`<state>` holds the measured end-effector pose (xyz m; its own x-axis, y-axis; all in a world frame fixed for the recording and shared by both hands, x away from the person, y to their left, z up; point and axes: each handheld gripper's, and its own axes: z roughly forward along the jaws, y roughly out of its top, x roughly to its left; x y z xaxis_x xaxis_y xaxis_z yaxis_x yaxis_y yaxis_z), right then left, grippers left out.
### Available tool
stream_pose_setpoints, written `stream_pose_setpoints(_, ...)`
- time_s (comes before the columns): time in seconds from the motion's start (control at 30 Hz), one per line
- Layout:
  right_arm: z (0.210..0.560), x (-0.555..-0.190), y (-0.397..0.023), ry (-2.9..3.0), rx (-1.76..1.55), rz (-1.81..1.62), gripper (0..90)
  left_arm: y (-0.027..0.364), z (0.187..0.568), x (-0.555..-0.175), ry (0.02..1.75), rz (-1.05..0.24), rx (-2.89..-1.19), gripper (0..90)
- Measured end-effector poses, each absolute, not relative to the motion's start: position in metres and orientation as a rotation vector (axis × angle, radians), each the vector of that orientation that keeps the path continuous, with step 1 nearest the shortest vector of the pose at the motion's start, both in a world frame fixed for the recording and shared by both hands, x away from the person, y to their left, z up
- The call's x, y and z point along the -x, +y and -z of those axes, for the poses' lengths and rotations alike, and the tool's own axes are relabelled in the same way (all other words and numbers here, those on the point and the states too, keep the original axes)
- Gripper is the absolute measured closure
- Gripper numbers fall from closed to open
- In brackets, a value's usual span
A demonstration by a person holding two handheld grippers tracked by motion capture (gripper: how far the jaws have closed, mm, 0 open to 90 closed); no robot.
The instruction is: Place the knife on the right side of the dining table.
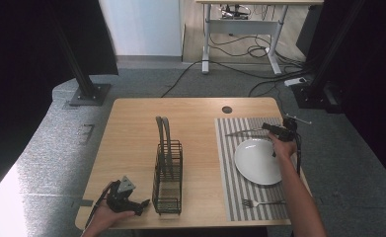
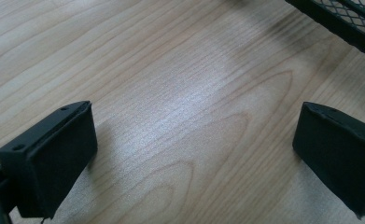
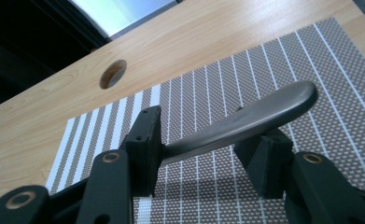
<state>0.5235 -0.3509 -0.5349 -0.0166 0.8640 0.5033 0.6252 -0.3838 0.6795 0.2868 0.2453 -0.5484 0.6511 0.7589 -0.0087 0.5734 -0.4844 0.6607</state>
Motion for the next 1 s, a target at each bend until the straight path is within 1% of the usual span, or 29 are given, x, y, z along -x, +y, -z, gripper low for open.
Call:
stream_pose_setpoints(0.23, 0.54, -0.525, -0.352, 1.561, -2.055, -1.326, 48.7, 0.245, 0.548, -0.287, 1.03, -0.377, -2.23, 0.0)
stream_pose_setpoints(1.0, 0.548, -0.527, -0.353, 1.53, -2.15, -1.287, 46.3, 0.245, 0.548, -0.287, 1.029, -0.378, -2.23, 0.0)
